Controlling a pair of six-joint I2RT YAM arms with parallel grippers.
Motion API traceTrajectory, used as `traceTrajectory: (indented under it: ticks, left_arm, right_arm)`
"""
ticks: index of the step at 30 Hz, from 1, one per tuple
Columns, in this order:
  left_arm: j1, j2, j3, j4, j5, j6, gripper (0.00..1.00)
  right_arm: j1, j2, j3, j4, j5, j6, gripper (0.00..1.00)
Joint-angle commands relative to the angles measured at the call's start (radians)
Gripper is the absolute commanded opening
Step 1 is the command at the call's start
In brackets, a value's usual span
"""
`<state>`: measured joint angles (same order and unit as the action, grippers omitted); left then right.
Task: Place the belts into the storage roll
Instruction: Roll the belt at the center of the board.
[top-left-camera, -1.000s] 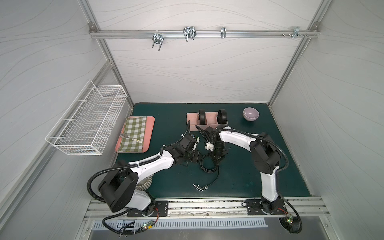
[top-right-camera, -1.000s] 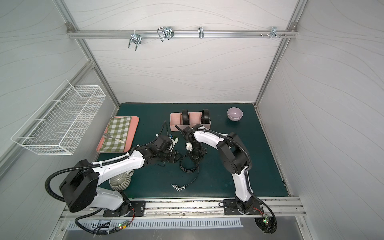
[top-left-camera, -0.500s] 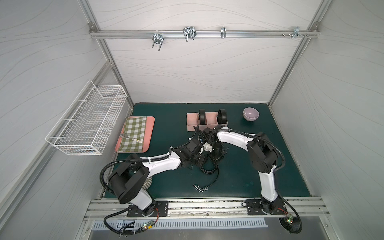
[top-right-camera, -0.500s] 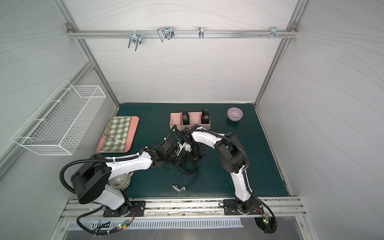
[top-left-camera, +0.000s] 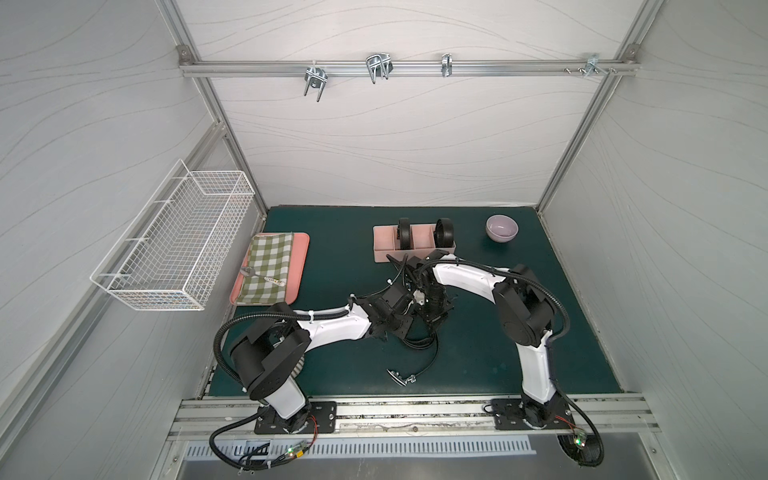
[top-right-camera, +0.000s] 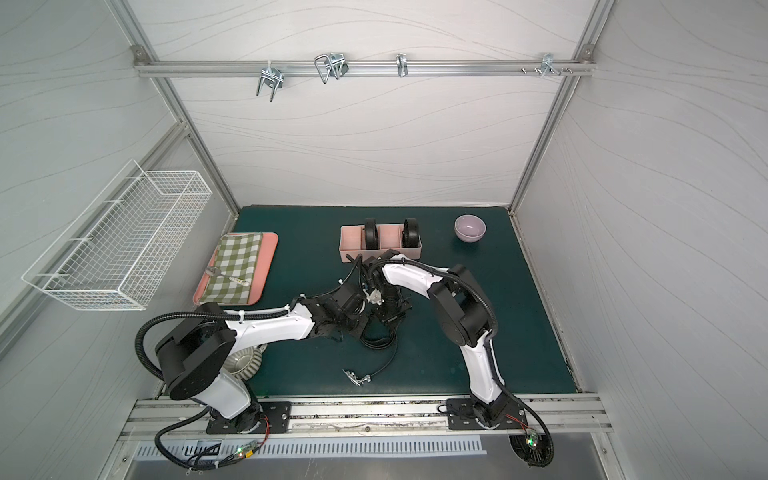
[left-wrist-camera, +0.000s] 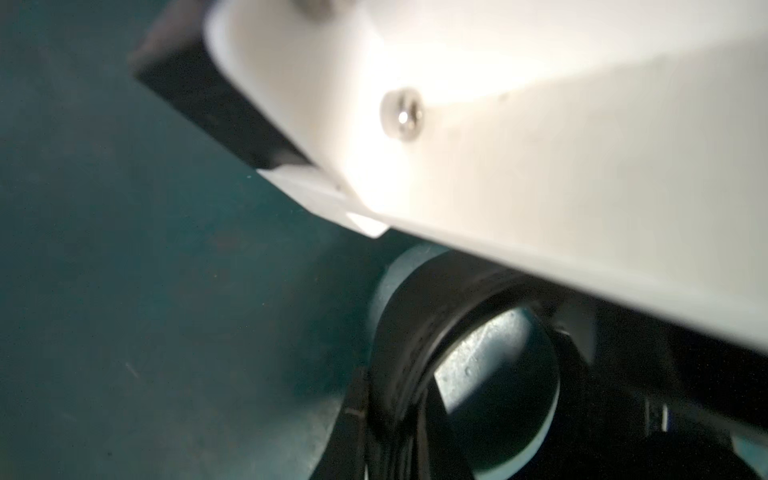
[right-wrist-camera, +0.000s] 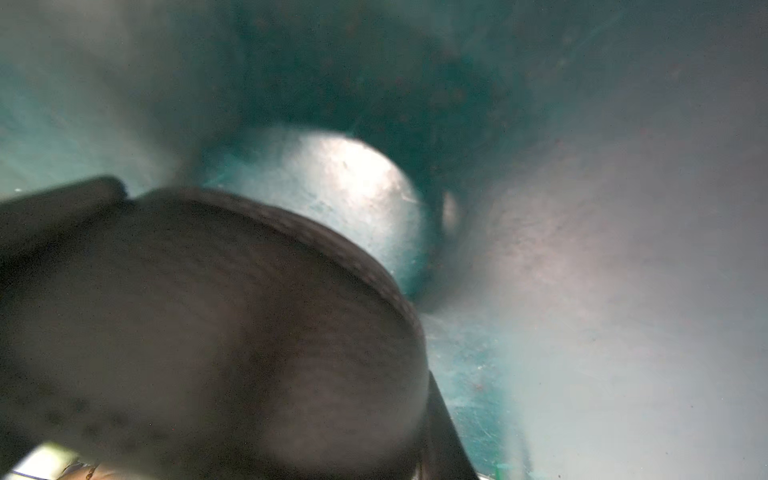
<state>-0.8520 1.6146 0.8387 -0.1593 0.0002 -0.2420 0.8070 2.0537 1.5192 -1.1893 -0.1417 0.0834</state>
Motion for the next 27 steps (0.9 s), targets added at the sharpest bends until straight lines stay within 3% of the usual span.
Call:
traceTrajectory:
  ticks: [1, 8, 15, 20, 27]
  left_arm:
    - [-0.007, 0.016, 0.045, 0.024, -0.012, 0.003, 0.01]
    - [-0.016, 0.016, 0.069, -0.039, -0.118, -0.01, 0.0]
    - [-0.019, 0.014, 0.056, -0.047, -0.205, -0.051, 0.0]
    - [-0.019, 0.029, 0.06, -0.048, -0.212, -0.062, 0.0]
    - [-0.019, 0.04, 0.08, -0.07, -0.22, -0.065, 0.0]
  right_arm:
    - [0.019, 0.008, 0.027, -0.035, -0.007, -0.02, 0.0]
    - [0.01, 0.012, 0.043, -0.017, -0.005, 0.049, 0.0]
    - [-0.044, -0.069, -0.053, 0.086, -0.118, 0.171, 0.43]
    - [-0.138, -0.189, -0.237, 0.275, -0.307, 0.246, 0.54]
    - [-0.256, -0.38, -0.471, 0.516, -0.457, 0.348, 0.7]
